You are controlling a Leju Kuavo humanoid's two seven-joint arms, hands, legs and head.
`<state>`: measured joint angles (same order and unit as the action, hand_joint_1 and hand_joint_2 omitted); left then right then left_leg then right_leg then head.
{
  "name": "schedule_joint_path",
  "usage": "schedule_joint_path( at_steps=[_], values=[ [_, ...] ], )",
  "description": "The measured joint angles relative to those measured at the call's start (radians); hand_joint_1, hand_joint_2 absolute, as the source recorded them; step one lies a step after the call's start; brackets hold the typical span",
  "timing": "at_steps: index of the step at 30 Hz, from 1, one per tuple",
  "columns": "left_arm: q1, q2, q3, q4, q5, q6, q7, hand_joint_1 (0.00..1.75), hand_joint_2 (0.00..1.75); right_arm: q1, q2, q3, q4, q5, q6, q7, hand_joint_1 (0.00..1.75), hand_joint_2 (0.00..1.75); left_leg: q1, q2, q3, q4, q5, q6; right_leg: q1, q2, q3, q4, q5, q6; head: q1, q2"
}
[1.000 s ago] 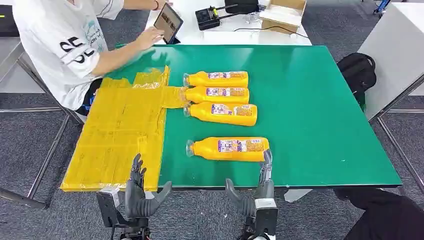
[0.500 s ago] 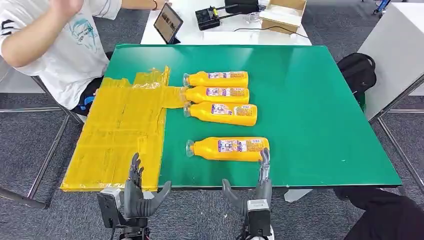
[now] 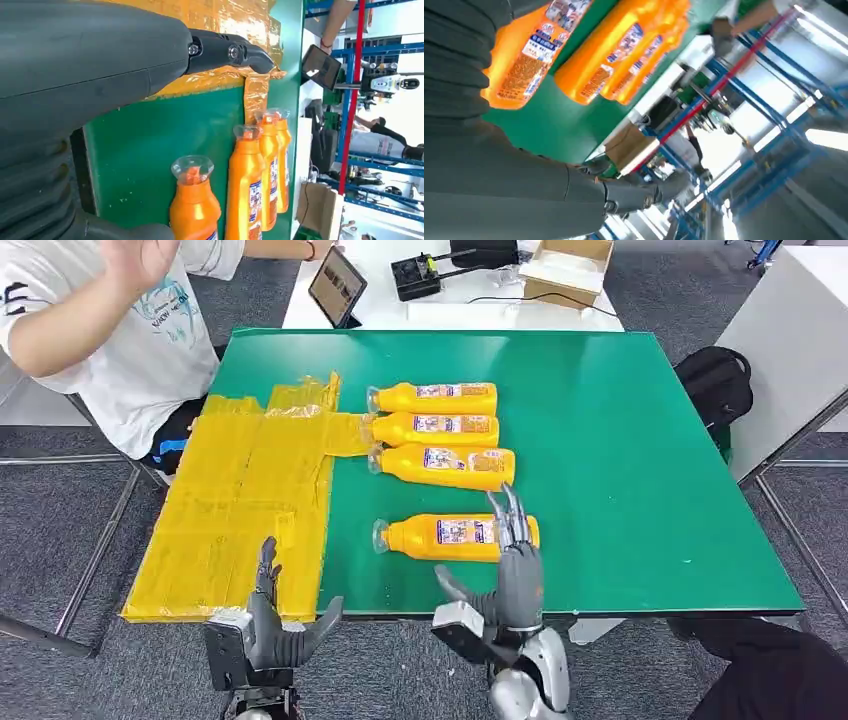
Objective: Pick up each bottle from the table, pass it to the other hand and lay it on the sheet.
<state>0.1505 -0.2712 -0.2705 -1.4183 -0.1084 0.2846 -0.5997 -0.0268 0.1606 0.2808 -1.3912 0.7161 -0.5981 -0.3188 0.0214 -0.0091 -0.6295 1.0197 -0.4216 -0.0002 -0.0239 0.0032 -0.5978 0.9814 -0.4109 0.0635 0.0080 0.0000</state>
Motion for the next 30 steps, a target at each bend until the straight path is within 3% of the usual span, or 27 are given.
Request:
schedule_joint_path(
  at_steps=[7, 10, 17, 30],
  values=[
    [0.001, -0.004, 0.012, 0.000, -0.035, -0.024, 0.009, 0.00, 1.75, -0.163, -0.075, -0.022, 0.064, 0.090, 0.177, 0.215, 0.00, 1.75, 0.000, 0.000, 0.000, 0.000, 0.000, 0.000, 0.000, 0.000, 0.000, 0.000, 0.000, 0.000, 0.000, 0.000],
    [0.003, -0.008, 0.020, -0.002, -0.043, -0.038, 0.017, 0.00, 1.75, -0.220, -0.094, -0.023, 0.120, 0.062, 0.272, 0.253, 0.00, 1.75, 0.000, 0.000, 0.000, 0.000, 0.000, 0.000, 0.000, 0.000, 0.000, 0.000, 0.000, 0.000, 0.000, 0.000],
    [0.004, -0.013, 0.041, -0.002, -0.069, -0.043, 0.020, 0.00, 1.75, -0.298, -0.116, -0.009, 0.242, 0.049, 0.381, 0.298, 0.00, 1.75, 0.000, 0.000, 0.000, 0.000, 0.000, 0.000, 0.000, 0.000, 0.000, 0.000, 0.000, 0.000, 0.000, 0.000],
    [0.003, -0.020, 0.071, -0.002, -0.088, -0.052, 0.020, 0.00, 1.75, -0.335, -0.135, 0.064, 0.362, -0.011, 0.492, 0.284, 0.00, 1.75, 0.000, -0.001, -0.001, 0.000, 0.000, 0.000, 0.000, 0.000, 0.000, 0.000, 0.000, 0.000, 0.000, 0.000]
  ],
)
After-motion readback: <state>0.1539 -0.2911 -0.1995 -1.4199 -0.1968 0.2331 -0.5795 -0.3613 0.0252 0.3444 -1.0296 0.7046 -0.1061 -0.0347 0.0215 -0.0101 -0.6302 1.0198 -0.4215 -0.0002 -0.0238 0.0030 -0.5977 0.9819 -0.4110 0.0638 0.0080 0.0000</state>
